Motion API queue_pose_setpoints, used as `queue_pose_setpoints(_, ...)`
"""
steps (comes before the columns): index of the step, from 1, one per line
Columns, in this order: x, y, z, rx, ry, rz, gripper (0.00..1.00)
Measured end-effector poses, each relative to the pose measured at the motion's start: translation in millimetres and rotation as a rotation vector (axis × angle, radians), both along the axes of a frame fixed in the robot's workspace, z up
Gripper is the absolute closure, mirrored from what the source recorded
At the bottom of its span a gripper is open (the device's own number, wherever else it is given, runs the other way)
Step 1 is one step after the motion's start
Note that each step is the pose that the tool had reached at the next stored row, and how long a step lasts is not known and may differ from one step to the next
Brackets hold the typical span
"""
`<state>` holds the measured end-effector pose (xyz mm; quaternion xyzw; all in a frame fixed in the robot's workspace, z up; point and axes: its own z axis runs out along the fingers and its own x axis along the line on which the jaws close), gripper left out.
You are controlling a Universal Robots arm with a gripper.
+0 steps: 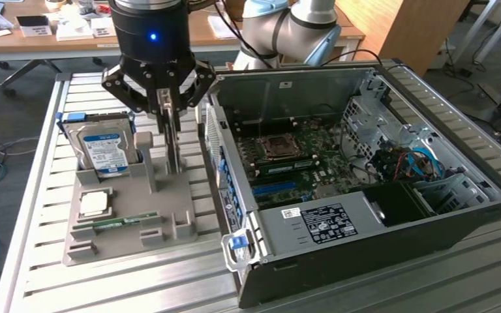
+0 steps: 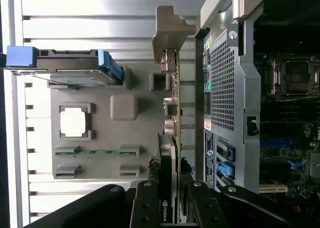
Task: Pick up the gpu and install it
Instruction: 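Pick up the gpu and move the gpu toward the slot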
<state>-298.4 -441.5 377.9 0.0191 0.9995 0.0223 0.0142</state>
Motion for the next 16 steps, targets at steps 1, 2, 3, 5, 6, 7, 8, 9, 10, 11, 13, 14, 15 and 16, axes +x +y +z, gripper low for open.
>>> queue_pose_setpoints(1,0.0,0.0,2.0,0.0,0.0,0.0,0.73)
queue_pose_setpoints(2,0.0,0.0,4.0,0.0,-0.0001,0.0,0.73)
queue_pose_setpoints(3,0.0,0.0,6.1,-0.0001,0.0,0.0,0.73)
queue_pose_setpoints(5,0.0,0.0,10.1,0.0,0.0,0.0,0.73)
queue_pose_setpoints(6,0.0,0.0,11.6,0.0,0.0,0.0,0.73)
queue_pose_setpoints(7,0.0,0.0,12.9,0.0,0.0,0.0,0.73)
queue_pose_setpoints(8,0.0,0.0,13.9,0.0001,-0.0001,0.0,0.73)
queue_pose_setpoints(9,0.0,0.0,14.4,0.0001,-0.0001,0.0,0.73)
queue_pose_setpoints(10,0.0,0.0,14.4,0.0002,-0.0002,0.0,0.73)
queue_pose_setpoints(11,0.0,0.0,14.5,0.0002,-0.0002,0.0,0.73)
queue_pose_setpoints(13,0.0,0.0,14.5,0.0001,-0.0001,0.0,0.73)
queue_pose_setpoints(14,0.0,0.0,14.6,0.0,-0.0001,0.0,0.73)
queue_pose_setpoints(15,0.0,0.0,14.6,0.0,-0.0001,0.0,0.73)
queue_pose_setpoints(16,0.0,0.0,14.6,0.0,-0.0001,0.0,0.73)
